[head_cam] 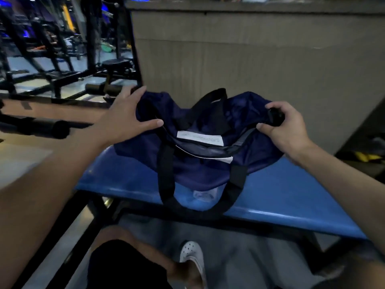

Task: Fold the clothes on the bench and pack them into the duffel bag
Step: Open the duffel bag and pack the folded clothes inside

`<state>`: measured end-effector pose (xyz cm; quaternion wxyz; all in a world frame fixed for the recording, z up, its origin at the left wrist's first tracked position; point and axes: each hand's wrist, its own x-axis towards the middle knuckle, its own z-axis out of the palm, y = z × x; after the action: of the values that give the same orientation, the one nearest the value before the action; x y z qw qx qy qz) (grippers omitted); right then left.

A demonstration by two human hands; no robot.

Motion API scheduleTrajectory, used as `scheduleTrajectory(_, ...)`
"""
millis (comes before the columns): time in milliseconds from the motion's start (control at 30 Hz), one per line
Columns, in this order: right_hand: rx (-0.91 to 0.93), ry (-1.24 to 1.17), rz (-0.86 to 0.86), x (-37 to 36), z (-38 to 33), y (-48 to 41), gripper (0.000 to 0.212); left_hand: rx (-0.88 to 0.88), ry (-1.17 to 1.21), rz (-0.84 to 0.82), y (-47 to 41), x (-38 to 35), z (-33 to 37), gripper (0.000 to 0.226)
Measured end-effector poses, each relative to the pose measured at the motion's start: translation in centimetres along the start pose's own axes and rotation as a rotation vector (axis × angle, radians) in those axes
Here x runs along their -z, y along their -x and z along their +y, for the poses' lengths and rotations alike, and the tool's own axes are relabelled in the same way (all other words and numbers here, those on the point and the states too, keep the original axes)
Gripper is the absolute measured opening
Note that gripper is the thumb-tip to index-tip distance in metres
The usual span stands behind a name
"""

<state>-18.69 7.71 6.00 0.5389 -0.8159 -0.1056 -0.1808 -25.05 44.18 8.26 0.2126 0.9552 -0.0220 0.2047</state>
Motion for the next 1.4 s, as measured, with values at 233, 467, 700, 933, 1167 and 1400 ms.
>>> scheduleTrajectory(233, -0.121, 0.102, 0.207, 12.5, 4.9, 1.9, 0.042, -0.167, 0.094, -0.047, -4.9, -8.0, 10.4, 0.104)
scheduleTrajectory(467, -0.278, 0.205, 0.391, 23.8, 10.8, 3.4, 0.041, -0.341, 0.147, -0.189, -8.6, -17.7, 21.9, 0.108)
scheduleTrajectory(700, -0.423, 0.279, 0.468, 30.2, 21.3, 3.3, 0.042, -0.443, 0.055, -0.25, -11.1, -28.7, 29.1, 0.109)
scheduleTrajectory(933, -0.708, 0.355, 0.066, 28.6, 31.9, 3.6, 0.082, -0.328, -0.163, -0.429, -11.0, -39.2, 28.3, 0.108)
scheduleTrajectory(1167, -0.78, 0.402, 0.017, 28.4, 34.7, 3.8, 0.095, -0.218, -0.228, -0.568, -10.2, -42.2, 26.8, 0.099)
scheduleTrajectory(1400, -0.628, 0.75, 0.044, 26.4, 30.4, 2.7, 0.077, -0.291, -0.068, -0.381, -9.2, -39.1, 26.2, 0.062)
